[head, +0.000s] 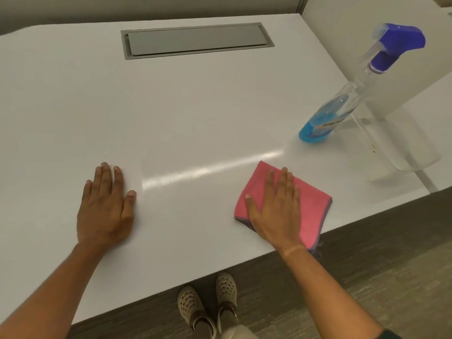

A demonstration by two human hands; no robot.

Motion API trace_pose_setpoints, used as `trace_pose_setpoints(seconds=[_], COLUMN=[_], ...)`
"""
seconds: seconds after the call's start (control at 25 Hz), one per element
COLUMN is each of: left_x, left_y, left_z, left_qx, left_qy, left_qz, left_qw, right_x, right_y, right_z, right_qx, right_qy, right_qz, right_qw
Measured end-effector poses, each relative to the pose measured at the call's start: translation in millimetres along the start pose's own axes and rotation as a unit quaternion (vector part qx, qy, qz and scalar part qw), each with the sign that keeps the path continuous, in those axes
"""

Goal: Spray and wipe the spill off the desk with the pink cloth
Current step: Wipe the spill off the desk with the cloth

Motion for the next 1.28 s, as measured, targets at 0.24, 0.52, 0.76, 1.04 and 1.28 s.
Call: trace_pose_setpoints(seconds=[0.24,0.52,0.76,1.04,1.28], left_x=[0,-1,-1,-2,-1], left_y=[3,0,0,1,-1], left_z=[-1,-2,-1,-2,-2], left_qx=[-0.001,-0.004,-0.002,0.002,-0.003], left_qy=[0.001,-0.002,-0.012,-0.007,-0.012], left_qz=[0.001,-0.002,0.001,-0.004,-0.002], left_qw=[1.0,1.0,1.0,1.0,1.0], right_x=[4,2,-9,10,3], right_y=[0,-14,30,111,26], right_z=[-22,19,105,18,39], right_qx=[-0.152,0.084,0.003,-0.261,-0.102], right_qy=[0.073,-0.015,-0.032,0.031,-0.001], right_qz=[0.016,0.0,-0.007,-0.012,0.008], right_qw=[0.986,0.996,0.999,0.965,0.995])
Point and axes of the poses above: each hand's wrist, its own z-axis towards the middle knuckle, its own x-axis out of the palm, y = z × x, the point moved 7 cm from there along z, towards the middle knuckle, and after that the axes turned 2 degrees about x, right-handed, at the moved point
